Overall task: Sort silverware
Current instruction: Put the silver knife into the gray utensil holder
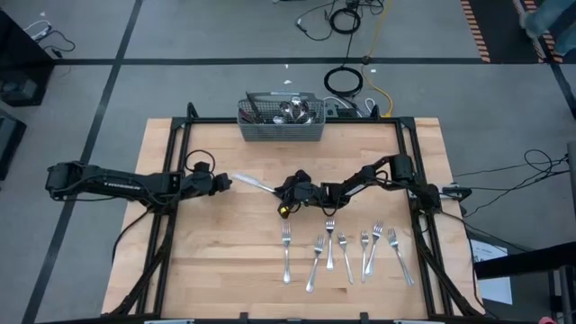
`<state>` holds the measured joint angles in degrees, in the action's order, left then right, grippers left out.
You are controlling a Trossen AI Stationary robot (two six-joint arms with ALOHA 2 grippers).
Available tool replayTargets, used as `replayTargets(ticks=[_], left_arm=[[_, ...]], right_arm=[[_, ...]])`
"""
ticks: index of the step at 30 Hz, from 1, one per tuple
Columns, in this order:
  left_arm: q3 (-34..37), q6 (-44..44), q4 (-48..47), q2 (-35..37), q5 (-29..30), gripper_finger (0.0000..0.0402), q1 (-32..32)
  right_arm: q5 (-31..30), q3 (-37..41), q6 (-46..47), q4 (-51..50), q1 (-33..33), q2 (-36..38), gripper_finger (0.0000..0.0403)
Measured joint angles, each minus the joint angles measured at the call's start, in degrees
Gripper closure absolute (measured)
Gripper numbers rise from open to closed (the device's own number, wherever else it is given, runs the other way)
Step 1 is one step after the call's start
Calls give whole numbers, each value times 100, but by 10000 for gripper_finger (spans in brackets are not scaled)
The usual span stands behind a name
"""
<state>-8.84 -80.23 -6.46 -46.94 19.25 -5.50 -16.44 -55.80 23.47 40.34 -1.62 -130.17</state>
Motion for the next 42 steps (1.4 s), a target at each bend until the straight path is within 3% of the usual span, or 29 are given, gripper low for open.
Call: replayTargets(ticks=[2, 7, 19, 24, 30, 35, 42], left_arm=[[0, 0, -2, 0, -13, 268, 0], [0, -1, 4, 0, -61, 268, 1], [2, 71, -12, 20, 310, 268, 0], [2, 117, -27, 20, 284, 268, 2], [2, 302, -52, 24, 267, 268, 0], [2, 348, -50, 22, 229, 268, 2], [4, 618, -28, 9, 227, 268, 0]], right_arm=[[107, 7, -3, 8, -14, 1, 378], [163, 7, 67, 133, -19, 8, 398], [67, 59, -239, -598, -101, 654, 401], [-274, 90, -546, -1077, -96, 1056, 401], [117, 94, -1103, -1175, -93, 1502, 403], [91, 101, -1217, -1536, -54, 1716, 366], [-463, 543, -1063, -1298, -10, 1628, 253]])
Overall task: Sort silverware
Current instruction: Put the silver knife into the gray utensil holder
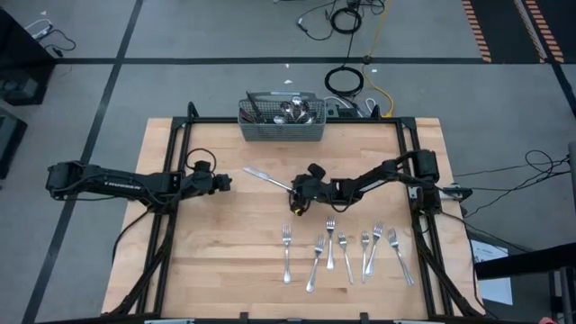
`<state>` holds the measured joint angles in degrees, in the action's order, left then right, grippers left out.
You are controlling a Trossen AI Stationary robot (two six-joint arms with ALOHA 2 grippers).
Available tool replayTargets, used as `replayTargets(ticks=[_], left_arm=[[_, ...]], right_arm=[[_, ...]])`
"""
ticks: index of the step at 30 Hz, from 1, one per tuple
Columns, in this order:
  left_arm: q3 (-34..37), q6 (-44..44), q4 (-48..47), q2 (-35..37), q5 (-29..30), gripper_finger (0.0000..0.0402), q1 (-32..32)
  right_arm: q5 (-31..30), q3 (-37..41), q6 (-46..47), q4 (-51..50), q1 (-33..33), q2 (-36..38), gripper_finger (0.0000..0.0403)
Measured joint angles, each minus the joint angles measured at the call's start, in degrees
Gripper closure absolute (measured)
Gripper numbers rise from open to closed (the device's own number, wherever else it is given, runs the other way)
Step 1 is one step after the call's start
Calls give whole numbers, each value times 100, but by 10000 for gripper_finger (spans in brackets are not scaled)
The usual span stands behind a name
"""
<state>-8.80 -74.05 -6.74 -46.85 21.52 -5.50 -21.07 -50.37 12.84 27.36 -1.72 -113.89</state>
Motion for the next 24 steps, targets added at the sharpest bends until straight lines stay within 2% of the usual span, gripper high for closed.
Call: replayTargets(ticks=[3, 6, 12, 15, 19, 24], left_arm=[[1, 4, 30, 0, 1, 268, 2], [1, 100, 30, 0, 4, 268, 1], [1, 103, 16, -4, 67, 268, 0], [1, 101, 23, -4, 95, 268, 1], [1, 102, 24, -4, 111, 268, 2], [1, 130, 23, -7, 144, 268, 2]], right_arm=[[-102, 241, 40, 445, -92, -7, 215], [11, 400, 263, 542, -141, -89, 200], [199, 511, 91, 1262, -54, -362, 206], [21, 511, 92, 1311, -42, -382, 208], [74, 506, 69, 1407, -67, -522, 207], [229, 489, -36, 2159, -76, -1184, 211]])
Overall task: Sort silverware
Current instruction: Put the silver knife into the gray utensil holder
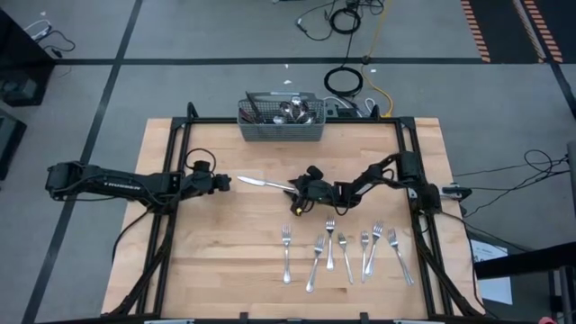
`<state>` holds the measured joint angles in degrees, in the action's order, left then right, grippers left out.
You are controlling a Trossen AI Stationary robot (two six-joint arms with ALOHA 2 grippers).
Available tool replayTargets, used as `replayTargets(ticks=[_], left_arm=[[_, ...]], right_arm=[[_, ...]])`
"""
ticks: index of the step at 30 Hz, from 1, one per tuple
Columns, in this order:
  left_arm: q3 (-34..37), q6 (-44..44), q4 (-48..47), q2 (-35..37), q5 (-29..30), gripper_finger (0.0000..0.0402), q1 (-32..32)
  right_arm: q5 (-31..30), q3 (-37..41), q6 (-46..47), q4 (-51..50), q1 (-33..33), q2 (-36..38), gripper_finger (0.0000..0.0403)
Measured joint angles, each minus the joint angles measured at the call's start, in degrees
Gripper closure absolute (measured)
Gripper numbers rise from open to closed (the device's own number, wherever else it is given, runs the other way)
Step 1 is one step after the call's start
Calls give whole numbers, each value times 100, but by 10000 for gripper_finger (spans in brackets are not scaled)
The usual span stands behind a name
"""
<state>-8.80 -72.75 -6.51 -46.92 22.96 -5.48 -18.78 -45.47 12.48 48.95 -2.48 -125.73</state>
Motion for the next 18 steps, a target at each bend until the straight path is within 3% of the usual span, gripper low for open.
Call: replayTargets(ticks=[10, 18], left_arm=[[0, 62, -4, 0, 5, 268, -2], [0, 159, -10, 0, 5, 268, -2]], right_arm=[[-175, 69, 113, 881, 35, -515, 253], [224, 81, -228, 1081, -41, -589, 286]])
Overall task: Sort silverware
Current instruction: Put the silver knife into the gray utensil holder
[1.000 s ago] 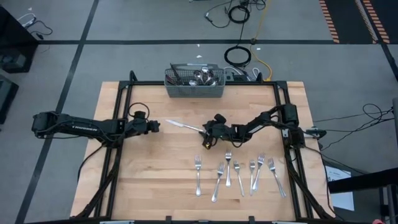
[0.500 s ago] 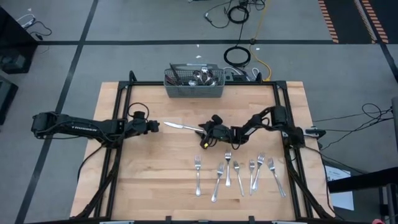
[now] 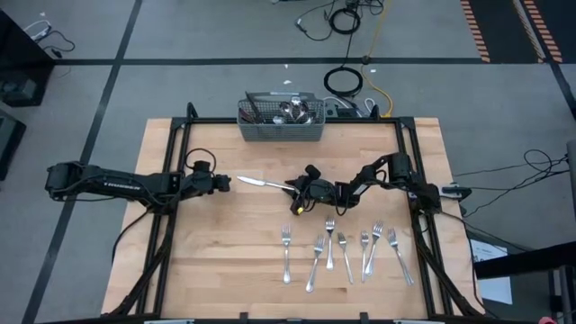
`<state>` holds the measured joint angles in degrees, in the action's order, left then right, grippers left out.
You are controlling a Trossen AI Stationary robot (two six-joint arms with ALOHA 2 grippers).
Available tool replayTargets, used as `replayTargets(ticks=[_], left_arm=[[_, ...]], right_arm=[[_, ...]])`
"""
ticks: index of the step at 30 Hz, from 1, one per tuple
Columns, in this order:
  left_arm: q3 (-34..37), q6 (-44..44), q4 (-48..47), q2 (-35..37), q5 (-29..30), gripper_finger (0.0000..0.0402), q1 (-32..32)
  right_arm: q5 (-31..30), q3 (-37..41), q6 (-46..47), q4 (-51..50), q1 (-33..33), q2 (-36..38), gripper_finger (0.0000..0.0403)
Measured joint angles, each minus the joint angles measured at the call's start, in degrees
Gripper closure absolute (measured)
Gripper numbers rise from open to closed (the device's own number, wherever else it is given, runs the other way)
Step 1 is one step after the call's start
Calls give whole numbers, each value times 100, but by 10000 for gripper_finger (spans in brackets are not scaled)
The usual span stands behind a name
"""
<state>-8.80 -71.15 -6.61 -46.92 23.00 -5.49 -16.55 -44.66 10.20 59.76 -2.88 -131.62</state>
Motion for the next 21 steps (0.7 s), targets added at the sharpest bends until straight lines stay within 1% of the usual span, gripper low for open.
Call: replayTargets(ticks=[2, 6, 7, 11, 14, 17, 21], left_arm=[[0, 0, 2, 0, 0, 268, 0], [0, 0, 4, 0, -2, 268, 1], [0, -5, 5, 0, -3, 268, 2], [0, -33, 13, 0, -4, 268, 2], [0, -37, 13, 0, -2, 268, 1], [0, -48, 15, 0, 2, 268, 0], [0, -48, 23, 0, 11, 268, 2]], right_arm=[[131, 2, -12, 16, -42, -1, 312], [390, 2, 43, 325, -95, -76, 378], [414, 2, 124, 346, -102, -76, 386], [414, 2, 237, 429, -95, -87, 396], [396, 2, 283, 424, -86, -75, 396], [334, 0, 415, 204, -84, 66, 397], [167, 0, 749, -423, -120, 354, 402]])
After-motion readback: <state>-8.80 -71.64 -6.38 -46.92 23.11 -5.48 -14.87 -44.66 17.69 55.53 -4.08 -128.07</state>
